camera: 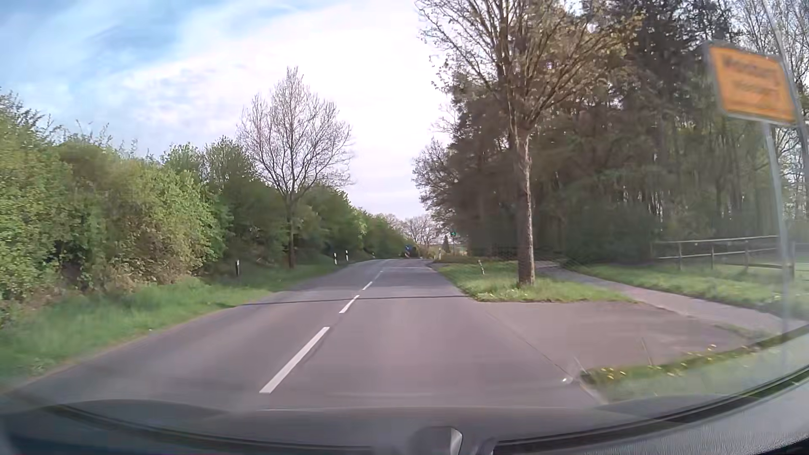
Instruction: Follow the waypoints while adhering to traffic rules and regulations
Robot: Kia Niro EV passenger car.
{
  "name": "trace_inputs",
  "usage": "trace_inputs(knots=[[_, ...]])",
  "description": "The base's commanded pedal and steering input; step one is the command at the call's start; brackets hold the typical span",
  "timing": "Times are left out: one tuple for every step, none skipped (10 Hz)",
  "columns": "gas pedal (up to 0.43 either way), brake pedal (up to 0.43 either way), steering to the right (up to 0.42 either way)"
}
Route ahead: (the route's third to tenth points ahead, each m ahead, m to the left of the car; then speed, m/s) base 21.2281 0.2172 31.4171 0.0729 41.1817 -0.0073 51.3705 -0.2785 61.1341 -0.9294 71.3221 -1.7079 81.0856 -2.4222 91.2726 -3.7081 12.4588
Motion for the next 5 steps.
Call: trace_inputs(knots=[[0.059, 0.0, -0.005], [0.059, 0.0, -0.005], [0.059, 0.0, -0.005], [0.047, 0.0, -0.005], [0.039, 0.0, -0.005]])
